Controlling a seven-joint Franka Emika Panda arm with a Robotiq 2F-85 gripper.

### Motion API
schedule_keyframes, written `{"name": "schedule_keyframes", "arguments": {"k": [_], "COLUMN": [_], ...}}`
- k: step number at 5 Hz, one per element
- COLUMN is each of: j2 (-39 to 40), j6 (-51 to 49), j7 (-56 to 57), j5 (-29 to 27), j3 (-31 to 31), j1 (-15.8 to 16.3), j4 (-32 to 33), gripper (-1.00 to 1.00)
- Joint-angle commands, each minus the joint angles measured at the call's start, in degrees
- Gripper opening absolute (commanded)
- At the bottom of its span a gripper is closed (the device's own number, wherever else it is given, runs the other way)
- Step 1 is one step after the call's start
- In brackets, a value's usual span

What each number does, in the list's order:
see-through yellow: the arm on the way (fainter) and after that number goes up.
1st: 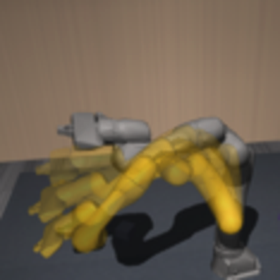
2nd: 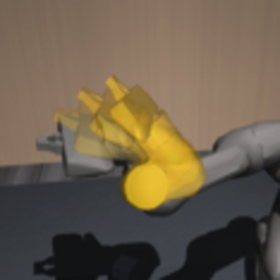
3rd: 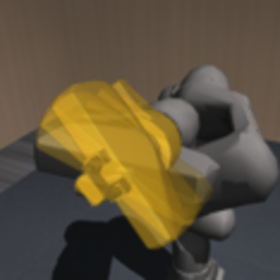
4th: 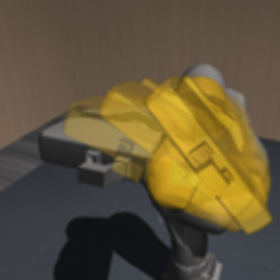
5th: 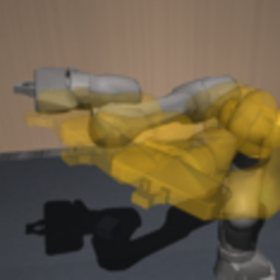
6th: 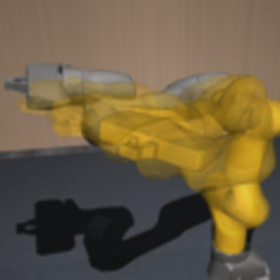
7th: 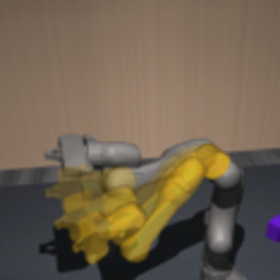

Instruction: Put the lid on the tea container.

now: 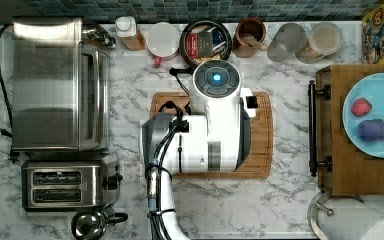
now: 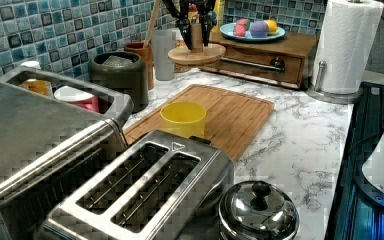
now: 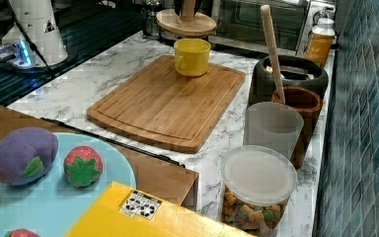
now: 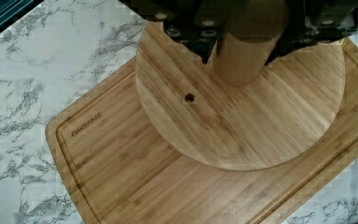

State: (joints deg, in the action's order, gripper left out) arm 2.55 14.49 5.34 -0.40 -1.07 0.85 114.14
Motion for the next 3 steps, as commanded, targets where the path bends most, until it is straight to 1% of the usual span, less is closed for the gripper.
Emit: {"name": "schedule_keyframes", "arguments": {"k": [1,2,3], "j2": [0.0,-3.8,-4.8], "j6": [0.0,8.7,13.8], "j7": [0.0,-2.6,-0.8], "j5": [0.0,-1.0,-2.3], "j3": [0.4,0.0,1.2], "j1": [-0.2,-0.6,-2.2], "j4": [0.0,4.6,5.3], "gripper": [-1.00,-1.00,-1.00]}}
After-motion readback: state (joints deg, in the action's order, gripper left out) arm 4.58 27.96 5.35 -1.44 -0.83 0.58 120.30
